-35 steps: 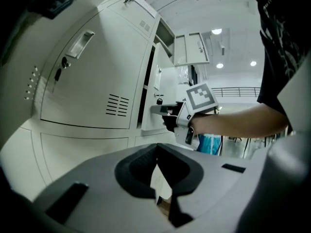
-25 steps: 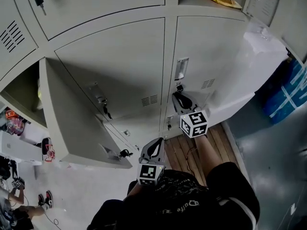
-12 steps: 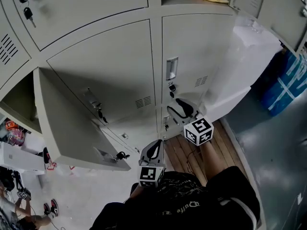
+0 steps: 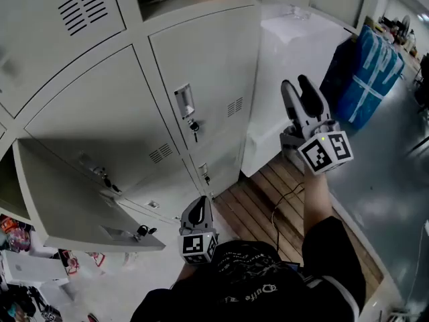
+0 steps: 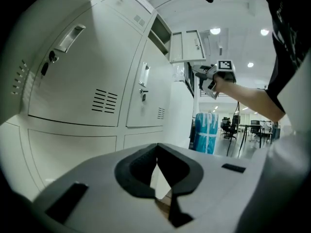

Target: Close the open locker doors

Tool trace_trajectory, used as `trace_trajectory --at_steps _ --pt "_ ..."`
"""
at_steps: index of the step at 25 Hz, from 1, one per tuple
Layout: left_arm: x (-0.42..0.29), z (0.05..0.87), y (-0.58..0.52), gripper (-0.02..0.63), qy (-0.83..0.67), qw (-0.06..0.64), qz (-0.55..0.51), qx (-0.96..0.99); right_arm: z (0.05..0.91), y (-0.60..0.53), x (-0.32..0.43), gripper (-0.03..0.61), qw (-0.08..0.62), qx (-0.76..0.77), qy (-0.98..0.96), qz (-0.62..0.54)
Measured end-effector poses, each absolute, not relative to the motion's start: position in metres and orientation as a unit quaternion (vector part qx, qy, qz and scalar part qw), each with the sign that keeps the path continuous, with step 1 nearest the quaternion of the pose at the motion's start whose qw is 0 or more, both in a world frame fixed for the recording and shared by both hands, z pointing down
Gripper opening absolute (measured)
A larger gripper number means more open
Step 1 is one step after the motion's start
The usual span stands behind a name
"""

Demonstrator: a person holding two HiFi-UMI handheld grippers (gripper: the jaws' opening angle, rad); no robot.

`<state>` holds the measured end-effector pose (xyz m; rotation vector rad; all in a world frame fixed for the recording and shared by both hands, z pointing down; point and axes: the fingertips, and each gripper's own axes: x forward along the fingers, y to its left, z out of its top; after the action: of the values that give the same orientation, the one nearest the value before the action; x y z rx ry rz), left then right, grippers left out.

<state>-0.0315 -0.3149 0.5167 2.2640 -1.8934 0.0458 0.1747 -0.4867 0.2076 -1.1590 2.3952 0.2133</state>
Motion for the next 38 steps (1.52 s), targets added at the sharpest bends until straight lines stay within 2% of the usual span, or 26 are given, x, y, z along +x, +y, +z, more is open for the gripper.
trace_trajectory --at_steps 7,12,14,15,16,30,38 --pt "-0.019 0.487 -0.32 0.008 -0.631 0.087 -0.011 0.771 0.097 -0.488 0.264 0.209 0.302 -0.474 0.816 0.135" --pt "-0.015 0.472 -0.328 0.008 -0.632 0.08 -0.012 0.771 0.054 -0.489 0.284 0.207 0.292 -0.491 0.803 0.169" --pt "-0.011 0.471 -0.329 0.008 -0.63 0.081 -0.011 0.772 0.049 -0.491 0.284 0.165 0.281 -0.492 0.808 0.164" --pt "-0.01 0.471 -0.329 0.008 -0.63 0.082 -0.011 0.772 0.049 -0.491 0.284 0.111 0.277 -0.492 0.809 0.164" --pt "-0.008 0.472 -0.329 0.008 -0.629 0.084 -0.012 0.772 0.049 -0.49 0.283 0.11 0.273 -0.49 0.811 0.167" --pt "-0.024 0.483 -0.322 0.008 -0.656 0.095 0.006 0.749 0.052 -0.408 0.186 0.109 0.255 -0.35 0.865 0.254" --pt "-0.025 0.495 -0.303 0.008 -0.653 0.11 0.008 0.75 0.055 -0.389 0.112 0.084 0.308 -0.257 0.883 0.244"
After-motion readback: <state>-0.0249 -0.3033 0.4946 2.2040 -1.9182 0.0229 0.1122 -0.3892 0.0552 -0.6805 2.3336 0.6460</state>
